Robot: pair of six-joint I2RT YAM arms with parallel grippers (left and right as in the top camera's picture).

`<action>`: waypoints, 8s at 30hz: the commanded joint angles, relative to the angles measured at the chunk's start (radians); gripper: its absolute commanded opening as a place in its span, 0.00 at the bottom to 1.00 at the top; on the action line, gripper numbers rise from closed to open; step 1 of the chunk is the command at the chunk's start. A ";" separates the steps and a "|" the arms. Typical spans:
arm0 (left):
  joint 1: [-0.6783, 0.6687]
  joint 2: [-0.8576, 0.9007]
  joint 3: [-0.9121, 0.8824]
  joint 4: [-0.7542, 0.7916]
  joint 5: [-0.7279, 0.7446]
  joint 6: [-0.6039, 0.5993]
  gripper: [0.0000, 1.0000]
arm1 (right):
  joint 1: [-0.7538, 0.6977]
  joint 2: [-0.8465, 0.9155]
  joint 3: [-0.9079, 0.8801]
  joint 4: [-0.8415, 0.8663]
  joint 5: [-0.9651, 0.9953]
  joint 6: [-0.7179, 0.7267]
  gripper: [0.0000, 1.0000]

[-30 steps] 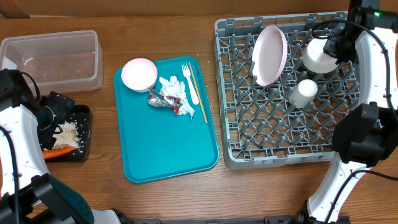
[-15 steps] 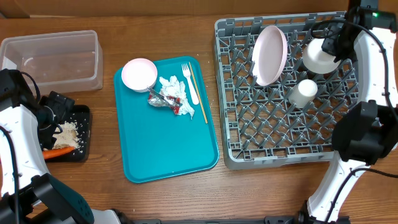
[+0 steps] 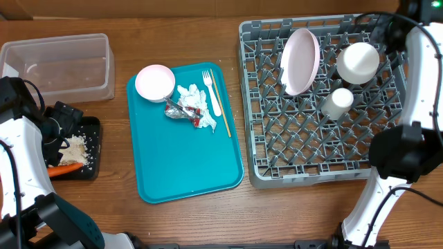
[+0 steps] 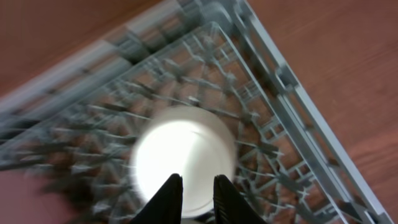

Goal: Sort waste into correct bins and load items into the dishwasher rack
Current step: 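Release the white bowl in the rack and raise the right gripper, then move the right gripper to the pink bowl and grasp its rim, then lift the pink bowl and carry it over the rack's right side, then lower the pink bowl into the rack and open the right gripper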

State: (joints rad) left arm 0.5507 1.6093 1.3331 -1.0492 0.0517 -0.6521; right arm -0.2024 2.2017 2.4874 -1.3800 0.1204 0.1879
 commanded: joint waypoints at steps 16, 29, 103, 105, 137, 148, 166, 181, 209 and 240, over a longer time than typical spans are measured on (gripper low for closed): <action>0.002 -0.014 0.016 -0.001 -0.008 -0.006 1.00 | 0.607 -0.037 0.177 0.069 -0.287 -0.058 0.93; 0.002 -0.014 0.016 -0.001 -0.008 -0.006 1.00 | 0.807 0.302 0.103 0.352 -0.271 -0.111 0.82; 0.003 -0.014 0.016 -0.001 -0.008 -0.006 1.00 | 0.552 -0.286 0.283 -0.098 0.070 -0.058 0.04; 0.003 -0.014 0.016 -0.001 -0.008 -0.006 1.00 | 0.538 -0.334 0.283 -0.146 0.127 -0.045 0.04; 0.003 -0.014 0.016 -0.001 -0.008 -0.006 1.00 | 0.242 -0.713 -0.575 -0.193 1.105 0.523 0.04; 0.002 -0.014 0.016 -0.001 -0.008 -0.006 1.00 | 0.139 -0.578 -1.058 0.043 1.407 0.511 0.04; 0.003 -0.014 0.016 -0.001 -0.008 -0.006 1.00 | 0.117 -0.426 -1.151 0.137 1.269 0.433 0.04; 0.003 -0.014 0.016 -0.001 -0.008 -0.006 1.00 | 0.218 -0.421 -1.212 0.194 1.152 0.401 0.04; 0.003 -0.014 0.016 -0.001 -0.008 -0.006 1.00 | 0.147 -0.424 -1.218 0.314 1.206 0.153 0.04; 0.002 -0.014 0.016 -0.001 -0.008 -0.006 1.00 | 0.177 -0.450 -1.183 0.383 0.249 0.110 0.08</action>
State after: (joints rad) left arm 0.5507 1.6093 1.3331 -1.0492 0.0509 -0.6521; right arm 0.0029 1.6989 1.3373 -0.9745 0.7689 0.2878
